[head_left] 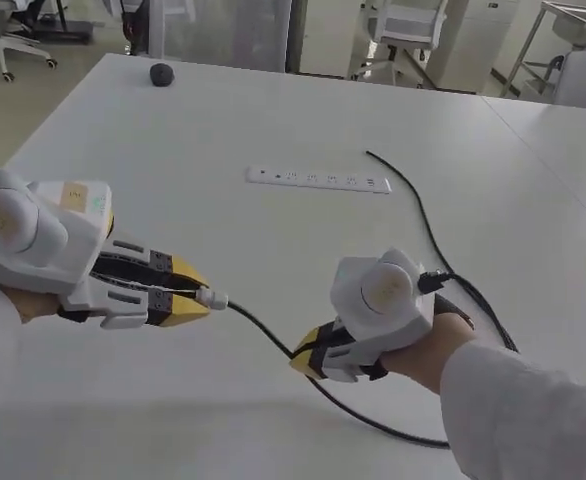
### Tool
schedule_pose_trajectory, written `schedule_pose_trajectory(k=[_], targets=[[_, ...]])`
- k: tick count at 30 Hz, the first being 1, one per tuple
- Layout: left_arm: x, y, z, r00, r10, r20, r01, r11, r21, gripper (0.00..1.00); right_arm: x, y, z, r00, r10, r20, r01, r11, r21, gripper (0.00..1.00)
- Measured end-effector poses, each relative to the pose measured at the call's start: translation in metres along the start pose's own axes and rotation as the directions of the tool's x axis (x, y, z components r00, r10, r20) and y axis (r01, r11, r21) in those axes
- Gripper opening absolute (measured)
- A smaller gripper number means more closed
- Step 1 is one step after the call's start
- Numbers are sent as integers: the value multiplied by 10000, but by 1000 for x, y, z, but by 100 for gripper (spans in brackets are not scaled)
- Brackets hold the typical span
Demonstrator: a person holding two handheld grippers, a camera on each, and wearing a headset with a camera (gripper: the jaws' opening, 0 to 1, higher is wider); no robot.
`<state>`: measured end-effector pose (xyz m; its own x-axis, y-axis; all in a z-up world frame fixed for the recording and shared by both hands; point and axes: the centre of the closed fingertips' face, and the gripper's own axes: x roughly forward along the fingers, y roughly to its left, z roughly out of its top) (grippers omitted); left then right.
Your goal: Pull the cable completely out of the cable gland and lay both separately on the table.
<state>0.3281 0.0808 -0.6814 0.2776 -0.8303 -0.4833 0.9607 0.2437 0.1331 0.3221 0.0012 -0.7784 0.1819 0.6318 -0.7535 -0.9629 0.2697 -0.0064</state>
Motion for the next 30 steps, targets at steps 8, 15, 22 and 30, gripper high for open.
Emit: schedule_pose_trajectory(k=[8,15,22,30], targets=[[5,-2,-1,10000,-67,-6,67,10000,-7,15,-3,0,-5,9998,36,-188,-38,10000,-67,0],[4,-2,-1,10000,-79,-15,79,10000,-12,15,-8,3,6,10000,7,-27,-7,9998,-198,9],[3,-1,-3,10000,-69,-57,68,10000,-58,15,-14,6,40,9980,-46,623,77,9987,-501,11],[2,-1,-4,10000,-57,-52,56,9999,-96,15,-17,11,86,9903,-17,1391,182,9929,-1174,9]])
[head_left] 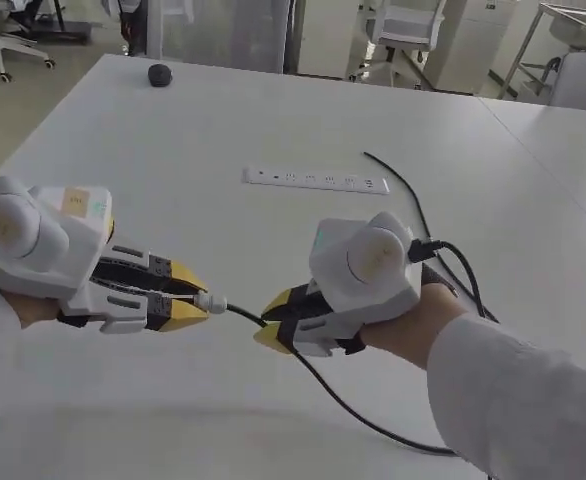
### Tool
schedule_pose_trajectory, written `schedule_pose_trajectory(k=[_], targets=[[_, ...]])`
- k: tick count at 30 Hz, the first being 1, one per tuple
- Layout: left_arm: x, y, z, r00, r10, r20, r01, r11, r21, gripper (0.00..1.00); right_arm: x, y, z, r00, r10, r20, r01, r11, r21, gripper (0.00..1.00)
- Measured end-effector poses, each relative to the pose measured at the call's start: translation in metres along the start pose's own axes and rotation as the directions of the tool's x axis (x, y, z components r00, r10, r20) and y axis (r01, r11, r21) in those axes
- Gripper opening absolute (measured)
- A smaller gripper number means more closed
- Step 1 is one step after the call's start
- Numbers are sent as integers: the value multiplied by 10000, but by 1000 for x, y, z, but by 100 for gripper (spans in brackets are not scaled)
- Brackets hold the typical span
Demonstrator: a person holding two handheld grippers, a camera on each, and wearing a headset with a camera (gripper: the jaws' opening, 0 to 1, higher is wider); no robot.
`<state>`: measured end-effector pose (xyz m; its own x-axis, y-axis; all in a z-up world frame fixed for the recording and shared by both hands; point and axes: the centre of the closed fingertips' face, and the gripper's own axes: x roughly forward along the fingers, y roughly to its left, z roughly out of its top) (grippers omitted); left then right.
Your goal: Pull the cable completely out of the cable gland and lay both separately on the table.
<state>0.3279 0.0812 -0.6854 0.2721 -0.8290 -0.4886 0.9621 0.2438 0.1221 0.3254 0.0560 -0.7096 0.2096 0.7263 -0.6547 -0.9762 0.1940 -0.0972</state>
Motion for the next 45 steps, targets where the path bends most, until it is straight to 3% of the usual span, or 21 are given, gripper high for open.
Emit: schedule_pose_trajectory(k=[9,16,23,36,45], targets=[[0,-1,0,10000,-19,-11,19,10000,14,15,5,1,20,9998,128,180,-120,9991,-418,7],[1,-1,1,10000,-42,-39,42,10000,58,15,9,1,22,9999,107,37,-103,9960,-889,0],[0,1,0,10000,48,-9,-48,10000,60,15,10,-1,20,10000,-18,29,20,9961,-885,0],[-6,4,-5,9996,275,-78,-275,9996,17,15,12,-8,-9,9995,-235,-192,234,9997,-72,0],[-5,4,-4,9996,284,-80,-283,9996,23,15,14,-12,-50,9950,-383,-921,449,9965,712,0]])
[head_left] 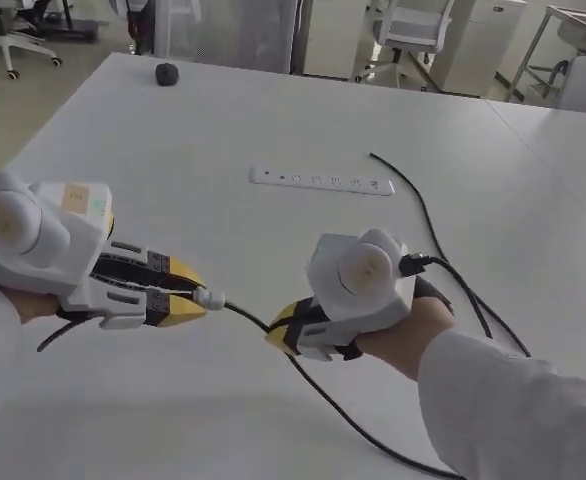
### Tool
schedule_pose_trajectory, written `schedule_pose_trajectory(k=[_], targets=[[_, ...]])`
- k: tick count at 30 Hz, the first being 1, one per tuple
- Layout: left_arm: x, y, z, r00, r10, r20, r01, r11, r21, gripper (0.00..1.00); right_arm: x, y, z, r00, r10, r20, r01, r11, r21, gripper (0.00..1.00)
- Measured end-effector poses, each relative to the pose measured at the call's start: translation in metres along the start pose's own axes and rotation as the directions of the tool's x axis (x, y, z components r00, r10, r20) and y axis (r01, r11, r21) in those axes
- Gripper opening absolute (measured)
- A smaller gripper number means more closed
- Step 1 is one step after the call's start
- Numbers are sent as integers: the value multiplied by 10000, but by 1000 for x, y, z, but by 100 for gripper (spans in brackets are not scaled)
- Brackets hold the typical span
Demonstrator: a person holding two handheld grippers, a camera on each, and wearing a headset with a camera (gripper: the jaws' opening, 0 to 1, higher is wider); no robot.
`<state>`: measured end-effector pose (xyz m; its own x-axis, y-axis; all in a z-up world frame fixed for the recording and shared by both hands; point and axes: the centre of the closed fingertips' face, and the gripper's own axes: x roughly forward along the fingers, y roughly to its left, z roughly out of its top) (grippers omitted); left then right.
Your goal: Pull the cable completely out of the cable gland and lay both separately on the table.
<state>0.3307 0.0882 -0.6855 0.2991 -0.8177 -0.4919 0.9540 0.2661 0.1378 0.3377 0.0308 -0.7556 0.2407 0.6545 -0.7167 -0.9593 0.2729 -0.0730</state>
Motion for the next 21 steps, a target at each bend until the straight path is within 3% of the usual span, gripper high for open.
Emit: schedule_pose_trajectory(k=[13,21], targets=[[-2,3,1,9999,101,76,-101,9999,-57,15,7,-4,-40,9973,-66,-737,116,9976,683,0],[-4,4,-1,9999,147,76,-146,9998,-94,15,8,-4,-43,9963,-91,-860,160,9967,796,0]])
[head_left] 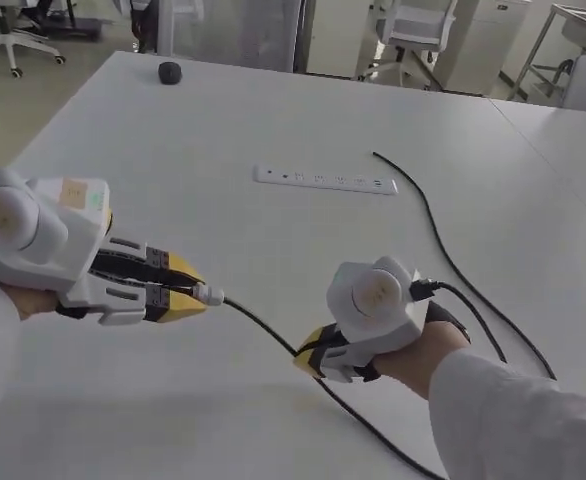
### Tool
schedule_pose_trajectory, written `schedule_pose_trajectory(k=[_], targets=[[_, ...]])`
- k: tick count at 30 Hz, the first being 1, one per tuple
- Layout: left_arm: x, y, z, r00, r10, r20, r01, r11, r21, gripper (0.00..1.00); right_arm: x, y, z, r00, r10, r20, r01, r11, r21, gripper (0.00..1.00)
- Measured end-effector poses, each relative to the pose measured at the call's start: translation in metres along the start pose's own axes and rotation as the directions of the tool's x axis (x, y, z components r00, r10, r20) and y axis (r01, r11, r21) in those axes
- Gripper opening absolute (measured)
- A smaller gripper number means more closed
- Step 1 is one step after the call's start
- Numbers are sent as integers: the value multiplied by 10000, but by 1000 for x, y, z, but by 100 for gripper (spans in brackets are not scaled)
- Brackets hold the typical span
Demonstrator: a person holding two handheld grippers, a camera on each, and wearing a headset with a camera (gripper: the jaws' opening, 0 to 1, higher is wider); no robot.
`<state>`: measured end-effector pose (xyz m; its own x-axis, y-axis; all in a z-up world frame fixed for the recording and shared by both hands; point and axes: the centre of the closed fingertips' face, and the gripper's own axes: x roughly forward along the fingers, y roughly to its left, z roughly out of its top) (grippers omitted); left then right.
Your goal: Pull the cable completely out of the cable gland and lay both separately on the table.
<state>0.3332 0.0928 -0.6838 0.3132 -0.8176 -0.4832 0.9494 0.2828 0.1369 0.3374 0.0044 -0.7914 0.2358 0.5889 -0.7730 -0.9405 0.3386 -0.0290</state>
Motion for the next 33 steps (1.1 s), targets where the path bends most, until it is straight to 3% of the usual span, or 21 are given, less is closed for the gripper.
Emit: schedule_pose_trajectory(k=[10,16,22,33], targets=[[-1,1,-2,10000,31,-13,-31,10000,-46,15,-6,-1,1,9999,-54,-90,52,9996,-274,0],[-1,-1,-2,10000,12,-17,-13,10000,-53,15,-14,-2,11,9997,-91,243,96,9997,-212,5],[2,-2,-1,10000,-58,-26,58,10000,-52,15,-24,0,35,9971,-179,736,218,9984,-517,7],[7,-8,0,9996,-262,-55,261,9997,-20,15,-30,17,87,9876,36,1570,203,9884,-1506,7]])
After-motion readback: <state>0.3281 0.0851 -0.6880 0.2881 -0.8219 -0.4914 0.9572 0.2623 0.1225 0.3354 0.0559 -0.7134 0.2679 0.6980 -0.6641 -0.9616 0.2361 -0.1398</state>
